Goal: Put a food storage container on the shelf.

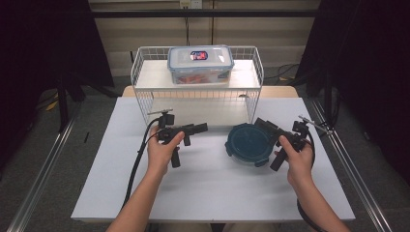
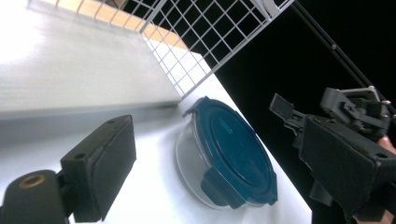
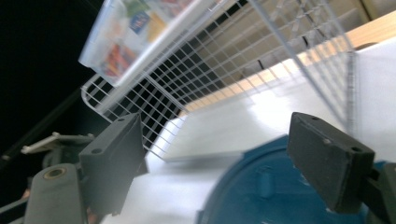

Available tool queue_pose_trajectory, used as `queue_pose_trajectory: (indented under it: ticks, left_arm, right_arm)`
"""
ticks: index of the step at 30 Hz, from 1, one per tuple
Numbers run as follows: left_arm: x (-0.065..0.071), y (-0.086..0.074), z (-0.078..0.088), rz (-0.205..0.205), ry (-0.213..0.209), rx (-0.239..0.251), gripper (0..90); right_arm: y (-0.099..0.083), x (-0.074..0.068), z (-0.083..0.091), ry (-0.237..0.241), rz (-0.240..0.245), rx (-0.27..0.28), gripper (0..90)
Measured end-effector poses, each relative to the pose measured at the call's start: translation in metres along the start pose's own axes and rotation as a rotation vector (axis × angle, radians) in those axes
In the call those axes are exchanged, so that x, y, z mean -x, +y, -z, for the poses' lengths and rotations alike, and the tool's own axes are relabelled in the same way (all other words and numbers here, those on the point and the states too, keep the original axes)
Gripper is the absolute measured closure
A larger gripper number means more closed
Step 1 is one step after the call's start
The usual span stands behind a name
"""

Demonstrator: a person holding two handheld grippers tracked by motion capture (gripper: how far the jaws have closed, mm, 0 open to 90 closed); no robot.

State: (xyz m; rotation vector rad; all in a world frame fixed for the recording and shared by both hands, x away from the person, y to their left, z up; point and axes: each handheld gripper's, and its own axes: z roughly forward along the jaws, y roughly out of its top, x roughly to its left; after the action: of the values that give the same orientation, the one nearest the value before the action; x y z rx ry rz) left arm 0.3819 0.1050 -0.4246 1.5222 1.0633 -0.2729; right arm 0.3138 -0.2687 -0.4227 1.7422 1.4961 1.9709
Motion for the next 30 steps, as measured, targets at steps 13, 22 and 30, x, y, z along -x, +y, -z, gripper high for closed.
queue_pose_trajectory:
  ticks: [13, 22, 30]
  left_arm:
    - [-0.006, -0.005, 0.002, -0.011, 0.025, -0.02, 9.4]
    - [-0.009, -0.006, 0.001, -0.003, 0.032, -0.028, 6.0]
    - [-0.01, -0.006, 0.001, -0.009, 0.034, -0.024, 4.2]
  right_arm:
    - [0.003, 0.022, 0.011, -0.083, 0.007, -0.003, 21.2]
    - [0.009, 0.028, 0.012, -0.112, 0.044, -0.01, 29.1]
    - [0.011, 0.04, 0.012, -0.18, 0.064, -0.024, 45.1]
